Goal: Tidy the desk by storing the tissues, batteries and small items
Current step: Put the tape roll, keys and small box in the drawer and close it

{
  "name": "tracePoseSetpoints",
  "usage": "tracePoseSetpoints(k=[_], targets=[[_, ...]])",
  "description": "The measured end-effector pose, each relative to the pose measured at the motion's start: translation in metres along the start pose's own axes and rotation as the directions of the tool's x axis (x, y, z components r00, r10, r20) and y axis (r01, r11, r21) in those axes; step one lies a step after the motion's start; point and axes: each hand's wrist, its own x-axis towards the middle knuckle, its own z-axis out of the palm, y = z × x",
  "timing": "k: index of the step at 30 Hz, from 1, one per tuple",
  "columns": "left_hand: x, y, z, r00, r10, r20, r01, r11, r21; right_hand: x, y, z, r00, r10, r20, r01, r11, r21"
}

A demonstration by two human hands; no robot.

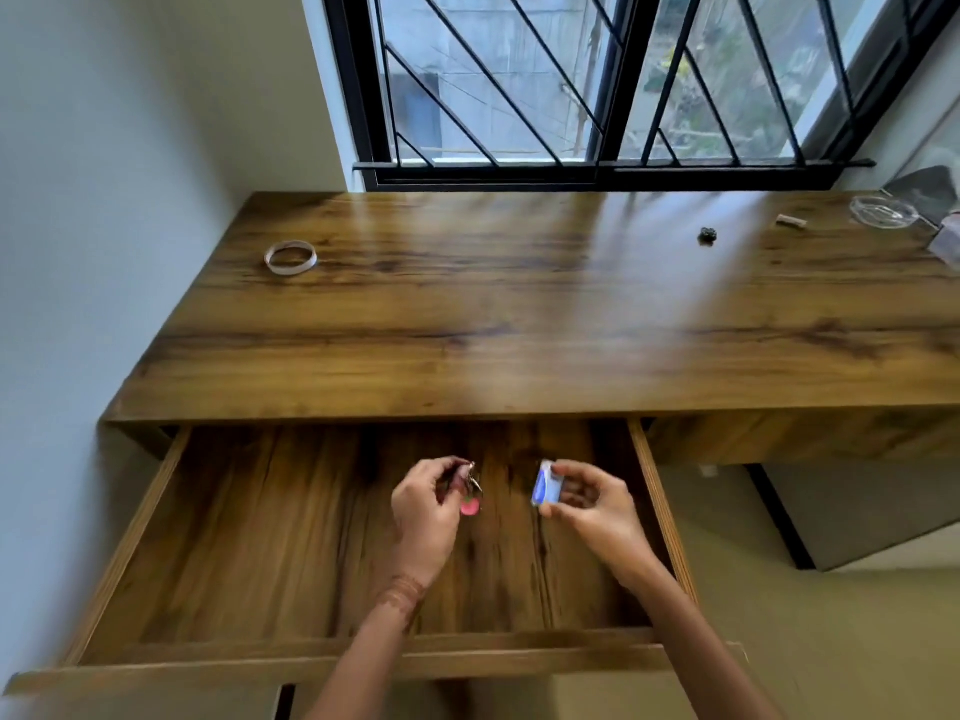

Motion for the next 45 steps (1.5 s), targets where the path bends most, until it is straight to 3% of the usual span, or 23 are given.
tracePoseSetpoints(k=[3,6,9,14,23,30,37,45], targets=[[-0.026,-0.007,0.010,0.972,-0.135,0.193,0.123,0.990,0.074,-0.017,0.021,-0.007,0.991,0.109,0.078,-0.098,0.986,-0.134],[-0.038,-0.019,0.022,0.873,-0.299,0.385,0.230,0.949,0.217,-0.020,0.033,-0.006,0.983,0.158,0.092,-0.128,0.956,-0.265],[-0.042,-0.022,0.031,0.806,-0.410,0.427,0.316,0.908,0.275,-0.018,0.044,-0.003,0.981,0.174,0.085,-0.123,0.897,-0.425],[-0.037,-0.019,0.039,0.852,-0.396,0.341,0.298,0.904,0.306,-0.011,0.049,0.001,0.984,0.161,0.075,-0.091,0.819,-0.567],[-0.022,-0.014,0.036,0.893,-0.346,0.287,0.275,0.925,0.262,-0.007,0.048,0.003,0.992,0.118,0.038,-0.066,0.762,-0.644],[-0.010,-0.009,0.014,0.960,-0.231,0.159,0.195,0.957,0.213,-0.006,0.024,0.020,0.990,-0.134,0.047,0.137,0.806,-0.576],[0.042,-0.003,-0.027,0.995,-0.074,-0.073,0.086,0.981,0.176,0.022,-0.038,0.058,0.948,-0.306,0.088,0.314,0.849,-0.426],[0.167,-0.035,-0.073,0.982,-0.115,-0.149,0.142,0.972,0.185,0.111,-0.094,0.121,0.927,-0.357,0.112,0.371,0.839,-0.398]])
